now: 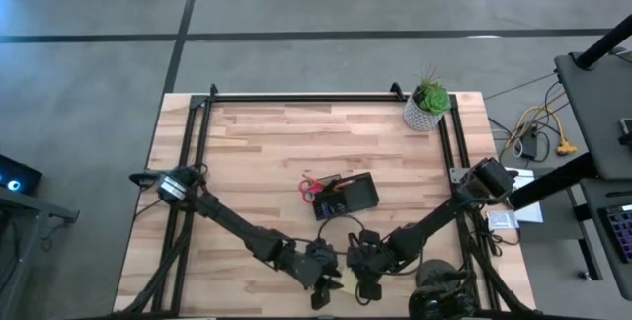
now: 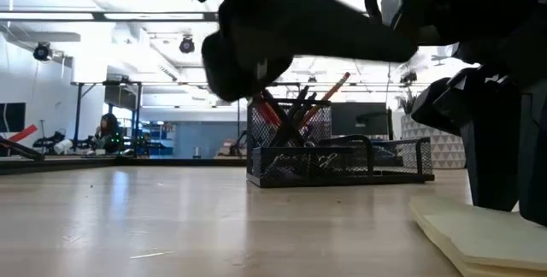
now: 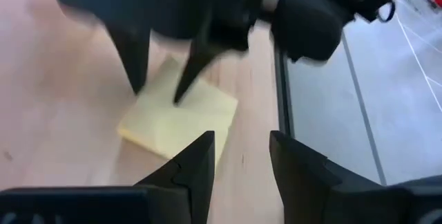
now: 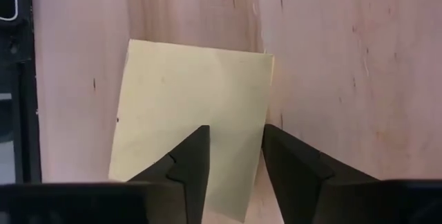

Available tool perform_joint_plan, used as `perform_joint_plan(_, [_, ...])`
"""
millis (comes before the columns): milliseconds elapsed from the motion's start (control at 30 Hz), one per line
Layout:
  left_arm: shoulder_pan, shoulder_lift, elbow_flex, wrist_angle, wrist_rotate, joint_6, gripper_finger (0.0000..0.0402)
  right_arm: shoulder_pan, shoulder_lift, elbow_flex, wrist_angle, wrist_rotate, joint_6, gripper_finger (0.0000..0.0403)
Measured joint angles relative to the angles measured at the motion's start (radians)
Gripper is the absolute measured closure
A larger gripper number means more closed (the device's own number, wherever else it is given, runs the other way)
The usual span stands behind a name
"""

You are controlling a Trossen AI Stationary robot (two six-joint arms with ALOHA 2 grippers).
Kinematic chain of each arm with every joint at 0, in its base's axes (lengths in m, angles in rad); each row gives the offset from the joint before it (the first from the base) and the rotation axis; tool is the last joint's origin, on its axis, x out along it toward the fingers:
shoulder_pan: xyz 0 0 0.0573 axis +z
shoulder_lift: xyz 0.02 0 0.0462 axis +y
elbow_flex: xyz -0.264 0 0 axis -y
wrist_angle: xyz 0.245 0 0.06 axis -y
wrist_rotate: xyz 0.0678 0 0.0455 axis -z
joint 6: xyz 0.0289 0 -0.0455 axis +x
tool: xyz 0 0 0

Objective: Pick and place office supplies into organizer
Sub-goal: Put the sticky notes into the right section of the desk organizer

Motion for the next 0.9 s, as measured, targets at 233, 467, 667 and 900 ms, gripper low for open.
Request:
perform_joint_plan(233, [-0.002,0.047,-0.001,0.028,-0.002,-0.050,0.0279,0.000,0.002,-0.003,-0.004,0.013,0.001,0.0320])
perform_joint_plan(467, [-0.003,0.048,-0.002,0.017,-0.003,-0.049,0.0279,-0.002,-0.001,0.001,-0.003,0.018,0.003,0.0382])
perform_joint_plan(667, [-0.003,0.048,-0.011,-0.014,-0.006,-0.050,0.0279,-0.002,-0.019,0.021,-0.028,0.022,-0.012,0.0395])
perform_joint_plan(900, [-0.004,0.046,-0.016,-0.173,-0.005,-0.052,0.0279,0.000,-0.052,0.071,-0.153,0.061,-0.035,0.0395])
